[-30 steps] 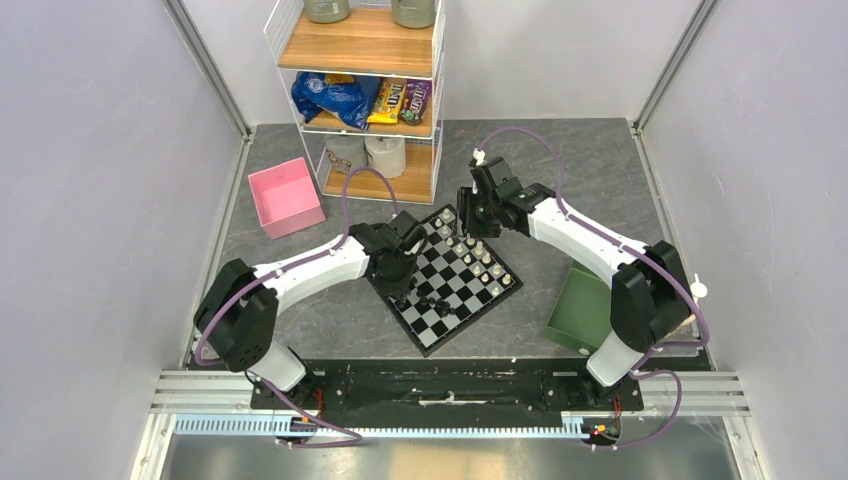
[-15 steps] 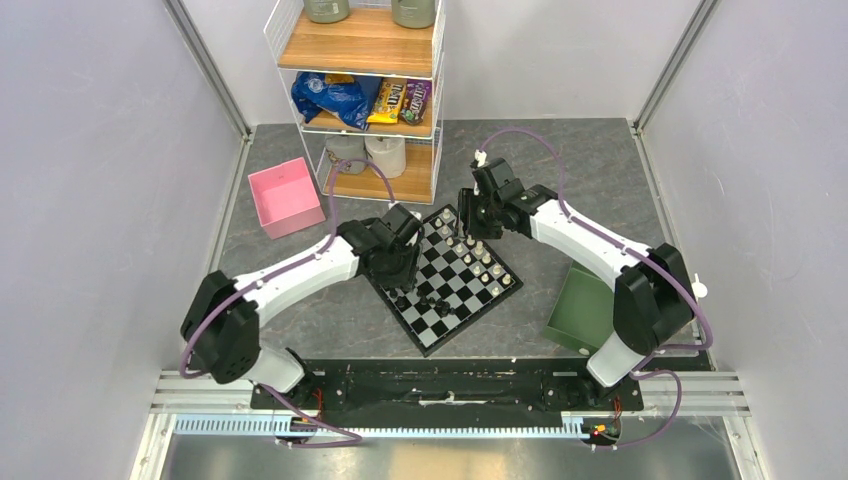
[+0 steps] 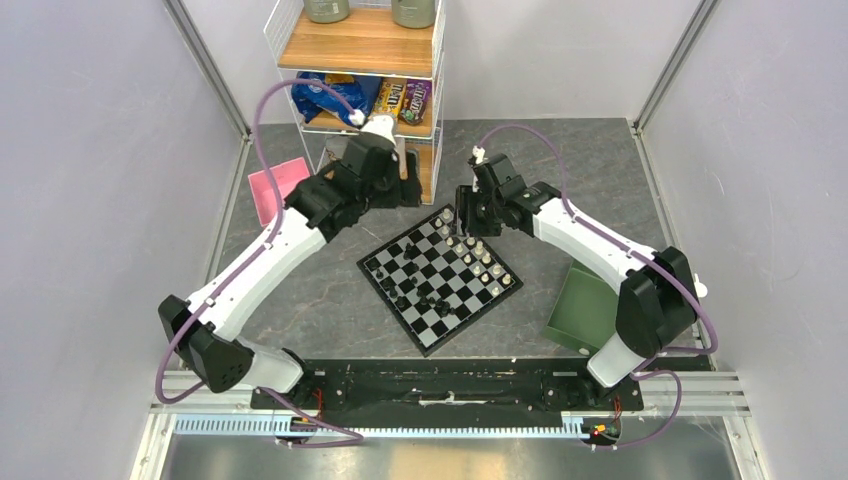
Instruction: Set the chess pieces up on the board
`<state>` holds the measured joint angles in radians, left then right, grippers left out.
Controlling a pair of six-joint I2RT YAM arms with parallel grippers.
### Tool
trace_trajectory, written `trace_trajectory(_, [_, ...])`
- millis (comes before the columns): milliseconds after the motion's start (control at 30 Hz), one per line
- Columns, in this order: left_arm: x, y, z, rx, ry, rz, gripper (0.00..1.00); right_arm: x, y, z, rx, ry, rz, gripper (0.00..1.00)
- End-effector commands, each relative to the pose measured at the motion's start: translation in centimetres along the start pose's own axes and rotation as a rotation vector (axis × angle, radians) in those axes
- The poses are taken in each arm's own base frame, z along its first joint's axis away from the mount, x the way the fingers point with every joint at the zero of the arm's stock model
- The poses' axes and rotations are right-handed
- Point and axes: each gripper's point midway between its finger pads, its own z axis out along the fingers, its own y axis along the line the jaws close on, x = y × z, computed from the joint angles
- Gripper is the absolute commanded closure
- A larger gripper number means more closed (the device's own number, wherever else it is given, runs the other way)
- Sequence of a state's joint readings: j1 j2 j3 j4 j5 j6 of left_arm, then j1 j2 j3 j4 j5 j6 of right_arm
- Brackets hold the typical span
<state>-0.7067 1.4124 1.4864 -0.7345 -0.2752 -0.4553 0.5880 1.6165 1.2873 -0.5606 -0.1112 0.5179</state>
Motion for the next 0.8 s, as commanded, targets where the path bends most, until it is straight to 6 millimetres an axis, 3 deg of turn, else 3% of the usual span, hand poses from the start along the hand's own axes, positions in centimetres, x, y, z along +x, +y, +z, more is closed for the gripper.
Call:
trace_trajectory(0, [-5.6, 3.4, -1.5, -0.054, -0.163, -0.085, 0.11, -1.4, 3.2, -2.4, -0.082, -0.05, -0.076, 0.41])
trace_trajectory(133, [-8.6, 6.7, -3.1, -0.064, -0.264, -0.211, 0.1, -0.1, 5.1, -1.8, -0.084, -0.033, -0.148, 0.41])
trace_trajectory(233, [-9.0, 9.9, -3.8, -0.134, -0.326, -0.279, 0.09, 1.1, 6.1, -0.7, -0.068, -0.023, -0.207, 0.41])
trace_trajectory(300, [-7.4, 12.0, -4.1, -0.204, -0.319, -0.337, 0.09, 1.9, 6.7, -0.1, -0.056, -0.015, -0.233, 0.41])
trace_trajectory(433, [-1.8, 15.6, -4.1, -0.3, -0.322, -0.415, 0.08, 3.3, 8.4, 1.1, -0.057, 0.018, -0.269, 0.42])
trace_trajectory(600, [-0.5, 18.2, -6.2, -0.332, -0.429, -0.408, 0.0, 4.2, 8.9, 4.1, 0.016, 0.039, -0.32, 0.43])
trace_trajectory(767, [1.6, 20.0, -4.8, -0.405, -0.306, -0.356, 0.0, 3.8, 9.3, 5.9, 0.048, 0.036, -0.312, 0.46])
